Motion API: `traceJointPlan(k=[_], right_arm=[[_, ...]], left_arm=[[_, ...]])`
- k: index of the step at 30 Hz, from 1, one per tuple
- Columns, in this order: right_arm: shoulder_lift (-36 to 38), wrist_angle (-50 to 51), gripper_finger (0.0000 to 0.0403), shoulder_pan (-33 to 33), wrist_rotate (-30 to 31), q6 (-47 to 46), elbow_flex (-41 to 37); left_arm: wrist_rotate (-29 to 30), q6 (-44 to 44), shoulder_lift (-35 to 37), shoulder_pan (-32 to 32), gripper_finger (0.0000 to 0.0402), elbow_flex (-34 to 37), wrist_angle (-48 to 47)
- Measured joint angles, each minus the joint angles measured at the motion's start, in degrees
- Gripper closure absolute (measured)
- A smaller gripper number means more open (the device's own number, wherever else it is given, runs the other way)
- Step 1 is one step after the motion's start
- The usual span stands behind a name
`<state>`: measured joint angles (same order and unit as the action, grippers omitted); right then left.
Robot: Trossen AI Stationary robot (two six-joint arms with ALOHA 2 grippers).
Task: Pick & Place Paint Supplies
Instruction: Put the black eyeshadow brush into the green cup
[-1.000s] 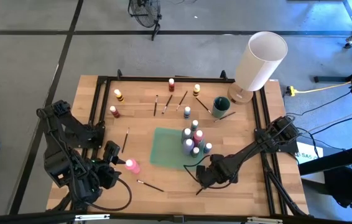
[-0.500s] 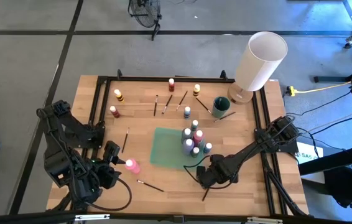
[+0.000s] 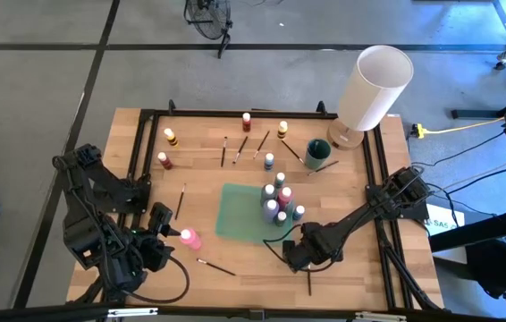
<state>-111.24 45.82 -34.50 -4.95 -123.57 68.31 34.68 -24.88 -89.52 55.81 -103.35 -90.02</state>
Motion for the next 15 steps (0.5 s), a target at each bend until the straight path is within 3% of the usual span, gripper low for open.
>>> traceJointPlan(k=[15], right_arm=[[0.0, 0.1, 0.0395, -0.2, 1.2, 8.5, 0.1]], left_arm=[[0.0, 0.0, 0.0, 0.0, 0.0212, 0.0, 0.0]])
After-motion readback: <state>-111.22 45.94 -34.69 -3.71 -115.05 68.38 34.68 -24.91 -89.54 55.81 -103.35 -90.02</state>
